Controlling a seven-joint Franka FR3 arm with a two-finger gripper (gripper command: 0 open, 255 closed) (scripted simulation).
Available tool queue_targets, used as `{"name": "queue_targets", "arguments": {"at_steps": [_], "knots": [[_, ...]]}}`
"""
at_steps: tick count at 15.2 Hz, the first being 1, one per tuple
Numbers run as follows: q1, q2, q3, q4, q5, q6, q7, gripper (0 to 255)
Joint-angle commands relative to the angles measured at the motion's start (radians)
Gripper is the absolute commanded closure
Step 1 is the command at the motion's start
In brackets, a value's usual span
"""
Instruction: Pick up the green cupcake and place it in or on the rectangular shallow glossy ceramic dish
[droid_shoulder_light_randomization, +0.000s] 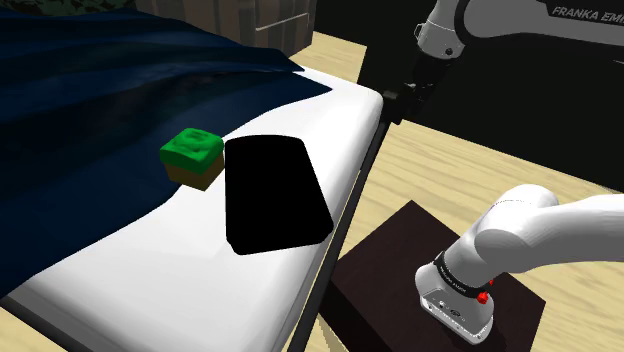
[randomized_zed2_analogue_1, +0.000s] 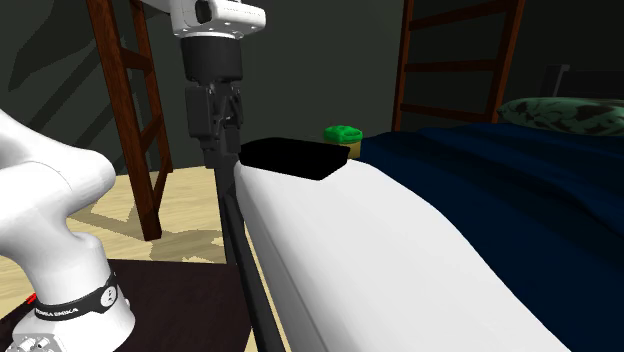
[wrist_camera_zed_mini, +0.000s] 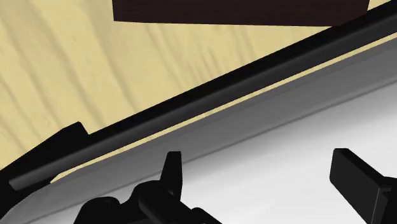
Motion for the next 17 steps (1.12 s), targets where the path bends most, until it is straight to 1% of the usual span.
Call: {"name": "queue_targets", "arguments": {"at_steps": [1, 9, 17], "knots": [[0.000, 0.000, 0.000, 0.000, 0.000, 0.000, 0.000, 0], [0.077, 0.247, 0.019, 0.109, 0.199, 0.071, 0.059, 0], [0.147, 0.498, 0.034, 0.273, 0.400, 0.112, 0.080, 0]]}}
